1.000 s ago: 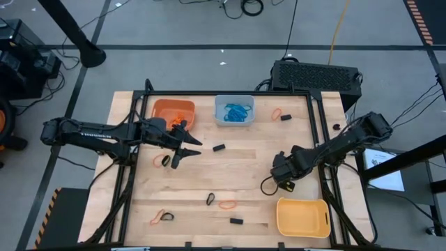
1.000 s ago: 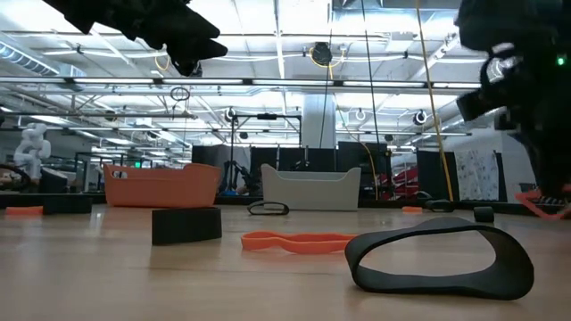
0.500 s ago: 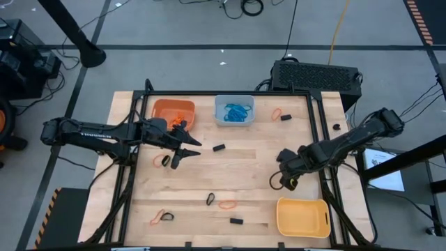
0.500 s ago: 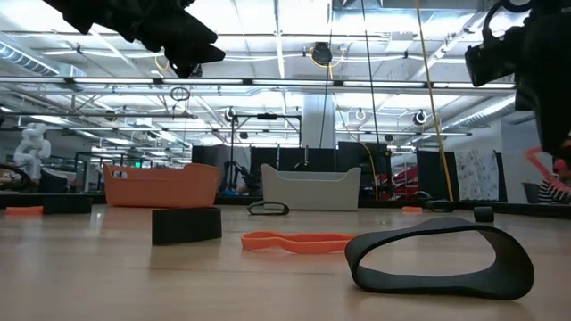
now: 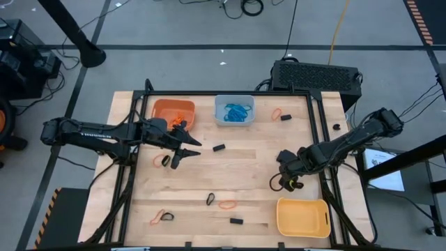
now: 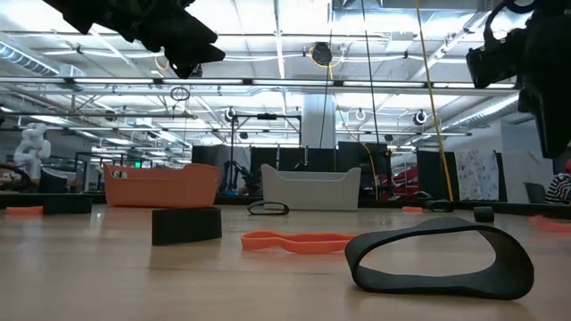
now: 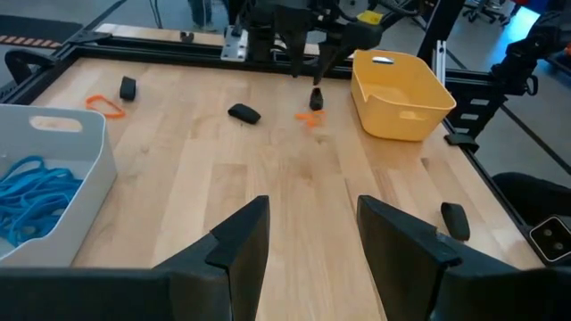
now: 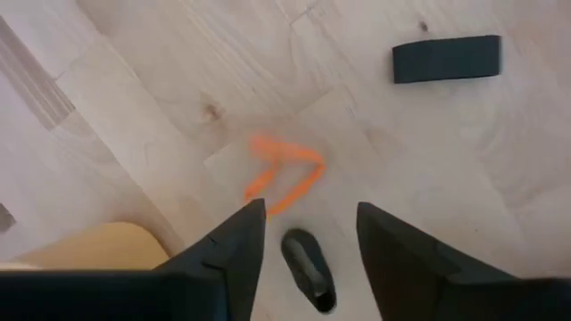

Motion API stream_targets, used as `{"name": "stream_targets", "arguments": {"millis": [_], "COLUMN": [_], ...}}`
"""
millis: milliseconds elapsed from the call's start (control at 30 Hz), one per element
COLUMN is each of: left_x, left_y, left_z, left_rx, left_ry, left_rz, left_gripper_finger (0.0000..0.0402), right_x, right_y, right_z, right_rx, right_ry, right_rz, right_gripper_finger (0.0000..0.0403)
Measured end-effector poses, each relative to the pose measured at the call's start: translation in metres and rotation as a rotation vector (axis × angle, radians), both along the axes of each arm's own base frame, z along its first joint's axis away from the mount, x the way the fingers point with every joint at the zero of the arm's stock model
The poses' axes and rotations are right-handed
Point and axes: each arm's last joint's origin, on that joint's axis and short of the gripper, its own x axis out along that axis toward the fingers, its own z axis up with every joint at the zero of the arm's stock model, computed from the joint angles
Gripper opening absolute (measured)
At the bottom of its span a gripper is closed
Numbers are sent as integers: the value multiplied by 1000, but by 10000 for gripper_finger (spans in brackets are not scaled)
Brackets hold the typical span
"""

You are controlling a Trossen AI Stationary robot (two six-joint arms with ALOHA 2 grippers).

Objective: Sort rubber bands into baskets
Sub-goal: Put the orange rubberband into the orange bin

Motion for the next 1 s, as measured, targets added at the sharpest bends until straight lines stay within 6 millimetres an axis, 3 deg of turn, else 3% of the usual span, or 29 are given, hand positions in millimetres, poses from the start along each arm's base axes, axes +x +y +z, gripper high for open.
{"name": "stream_targets", "arguments": {"millis": [300,667,1000], "left_x": [3,14,21], "left_y": [-3,-3,-11], "left_z": [-6,-21,-33], "left_rx": [-2,-3,43], "left_ry": [38,113,156], "left_rz": [-12,-15,-73], "left_gripper_finger": [178,178,178], "right_x": [-2,3,14], "right_y": [0,2,16], "right_z": [-43,-47,-64], "right_rx": [71,71,-59], "right_ry": [-91,-157,-182], "right_rz": [13,114,639], "right_gripper_finger": [190,190,190]}}
